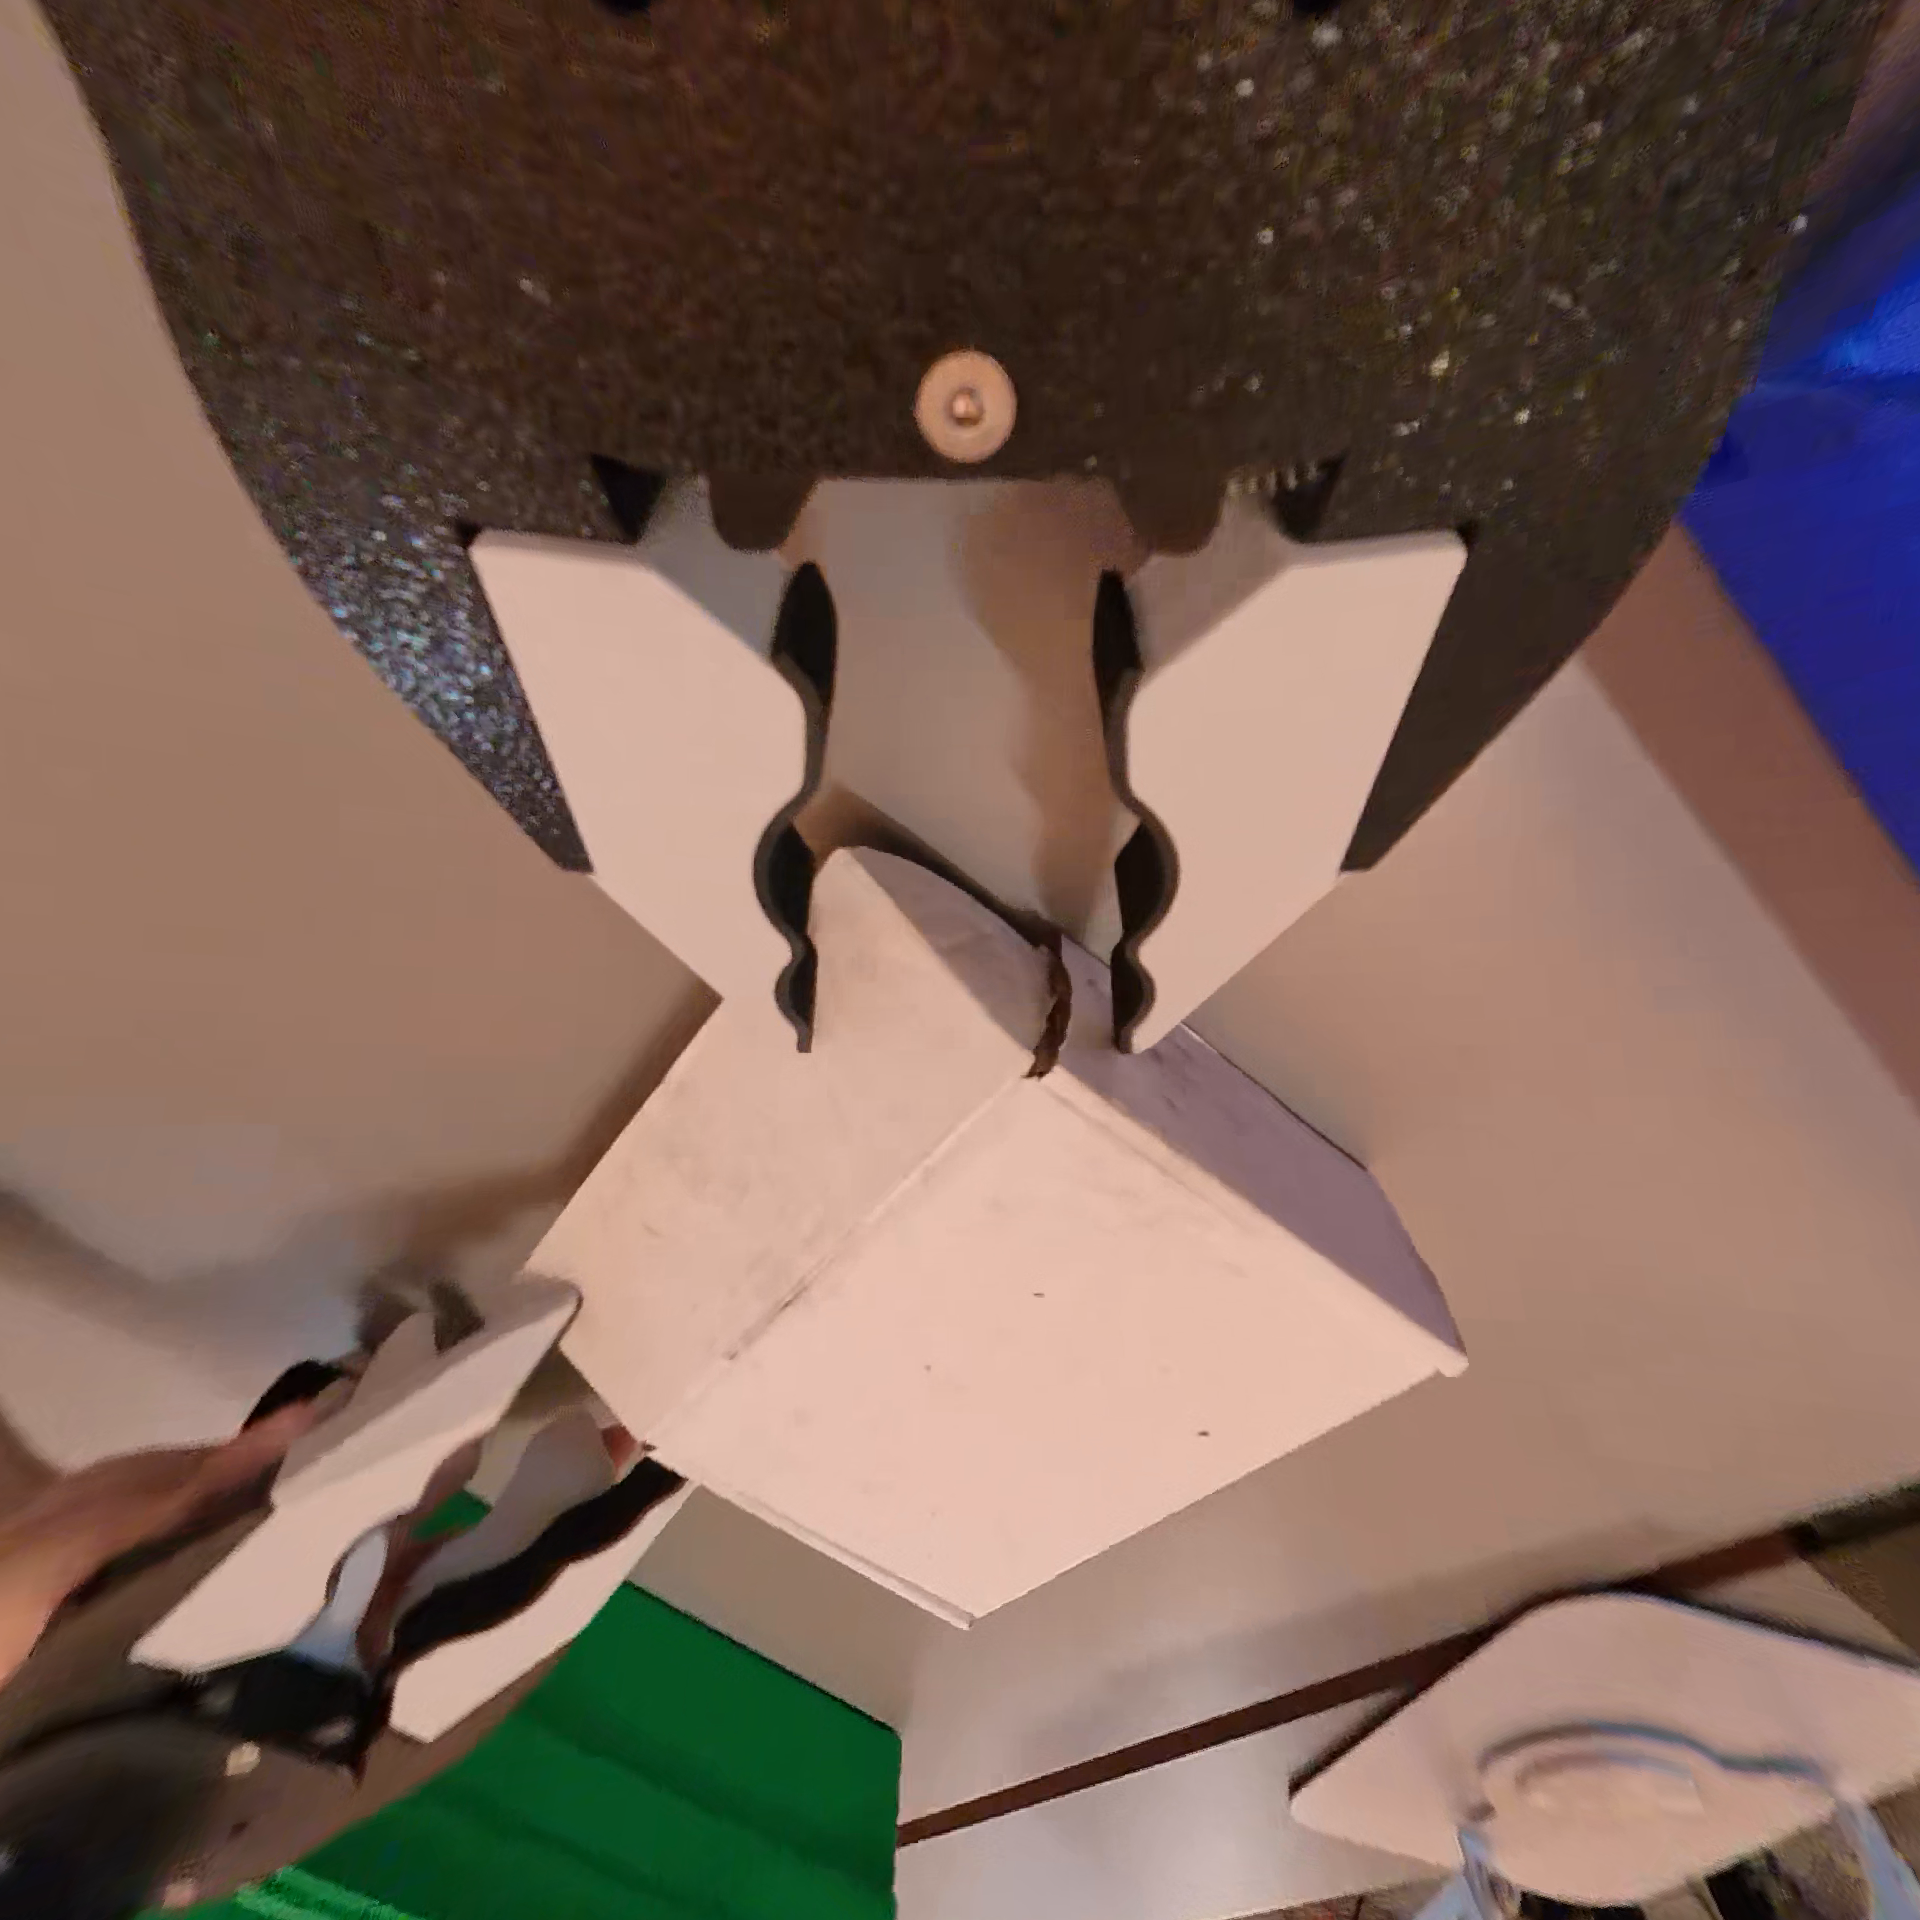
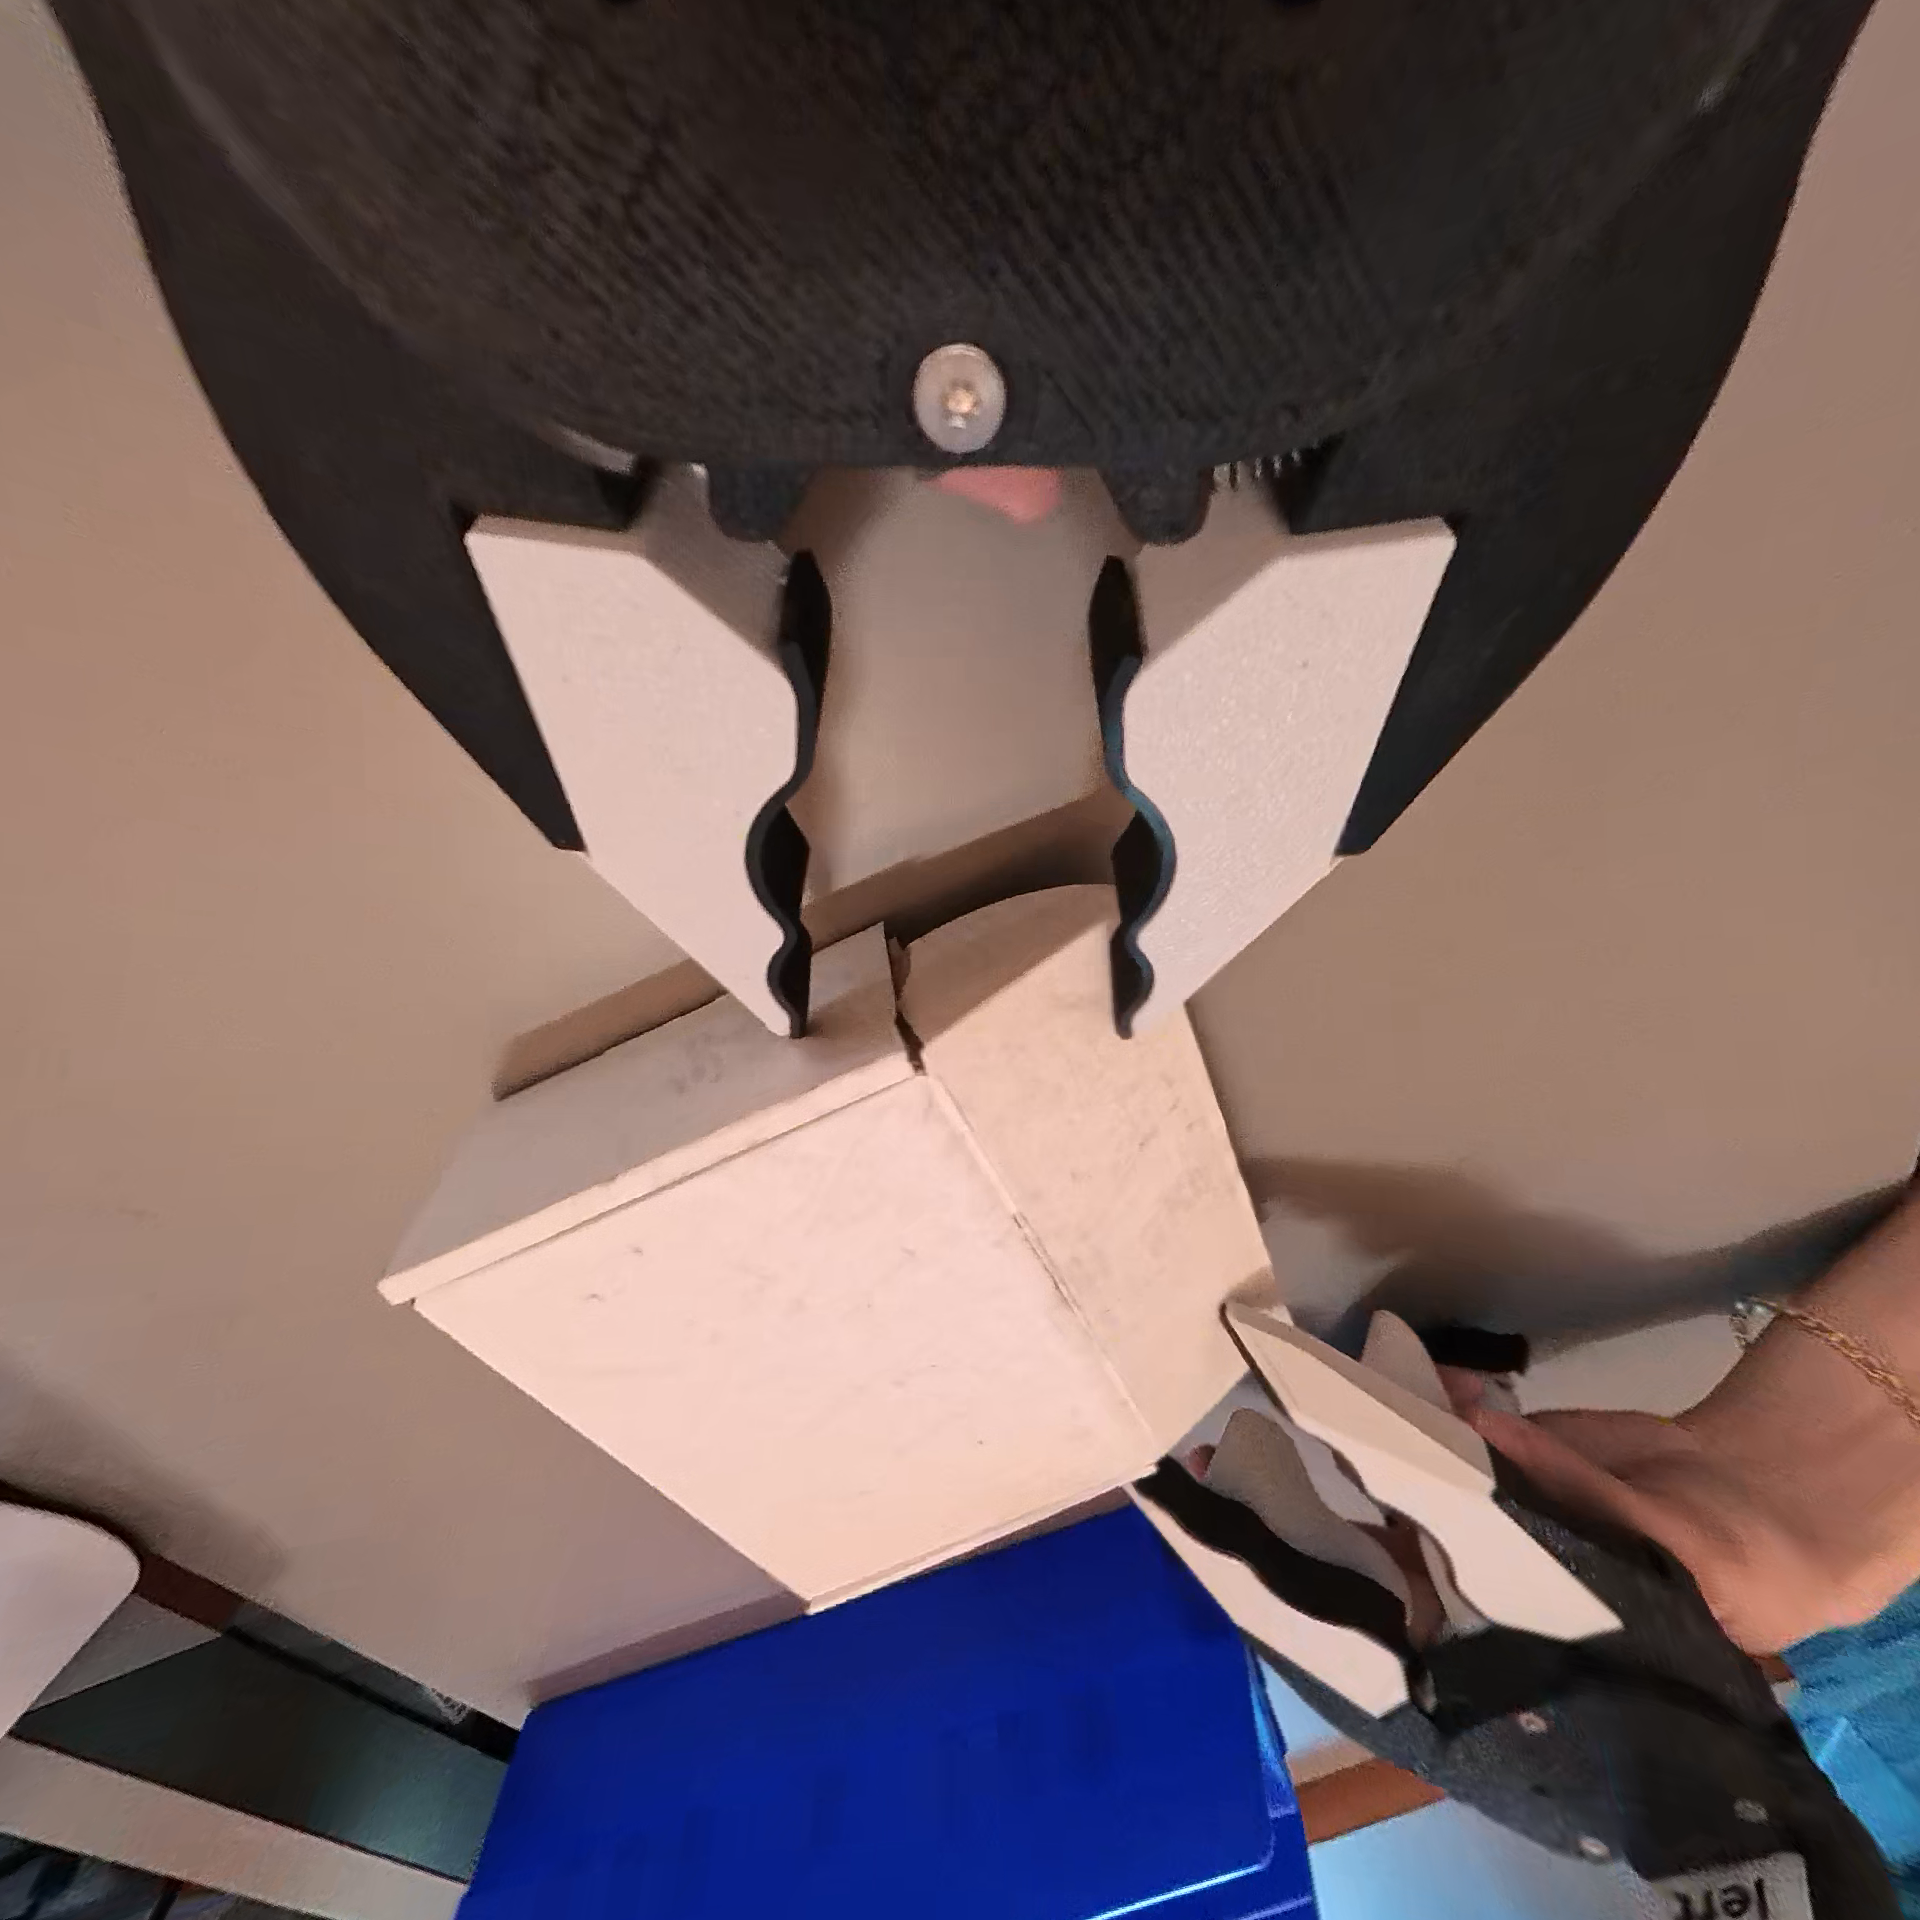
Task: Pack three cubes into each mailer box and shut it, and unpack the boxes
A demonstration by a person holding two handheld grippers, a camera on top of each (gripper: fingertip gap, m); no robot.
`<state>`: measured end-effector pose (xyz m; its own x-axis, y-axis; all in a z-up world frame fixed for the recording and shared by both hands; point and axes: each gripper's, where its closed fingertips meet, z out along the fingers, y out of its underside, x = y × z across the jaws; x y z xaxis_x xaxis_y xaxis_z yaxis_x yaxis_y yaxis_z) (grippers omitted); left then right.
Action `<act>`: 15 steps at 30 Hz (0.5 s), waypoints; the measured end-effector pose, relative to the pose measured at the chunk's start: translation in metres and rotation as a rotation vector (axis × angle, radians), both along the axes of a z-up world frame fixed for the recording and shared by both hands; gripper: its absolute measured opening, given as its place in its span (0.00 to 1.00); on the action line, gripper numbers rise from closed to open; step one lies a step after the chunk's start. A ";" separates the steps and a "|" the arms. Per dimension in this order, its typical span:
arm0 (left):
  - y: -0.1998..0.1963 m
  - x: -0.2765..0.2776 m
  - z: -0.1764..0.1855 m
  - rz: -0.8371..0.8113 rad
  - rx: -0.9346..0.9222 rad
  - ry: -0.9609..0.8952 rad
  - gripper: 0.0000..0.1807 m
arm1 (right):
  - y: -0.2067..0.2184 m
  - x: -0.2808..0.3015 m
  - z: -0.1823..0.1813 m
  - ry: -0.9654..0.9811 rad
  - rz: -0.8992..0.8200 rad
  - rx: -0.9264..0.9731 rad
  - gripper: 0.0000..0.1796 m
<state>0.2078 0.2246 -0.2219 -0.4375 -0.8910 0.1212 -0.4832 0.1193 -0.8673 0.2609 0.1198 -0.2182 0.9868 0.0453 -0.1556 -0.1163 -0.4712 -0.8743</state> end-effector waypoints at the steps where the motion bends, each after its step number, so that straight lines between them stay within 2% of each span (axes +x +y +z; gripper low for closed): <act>1: 0.002 0.002 -0.001 -0.009 0.040 -0.012 0.29 | 0.000 0.002 0.000 0.013 -0.007 0.000 0.30; 2: 0.006 0.003 -0.004 -0.012 0.094 -0.019 0.24 | 0.001 0.007 -0.001 0.008 -0.039 -0.007 0.23; 3: 0.008 0.005 -0.005 -0.014 0.138 -0.031 0.24 | 0.002 0.010 -0.003 -0.004 -0.054 -0.017 0.21; 8: 0.011 0.010 -0.007 0.023 0.199 -0.047 0.23 | 0.005 0.013 -0.004 -0.104 -0.085 -0.027 0.21; 13: 0.011 0.009 -0.007 0.025 0.199 -0.047 0.23 | 0.007 0.009 -0.005 -0.152 -0.097 -0.038 0.28; 15: 0.010 0.008 -0.007 0.017 0.196 -0.045 0.24 | 0.007 -0.002 -0.007 -0.174 -0.062 -0.045 0.40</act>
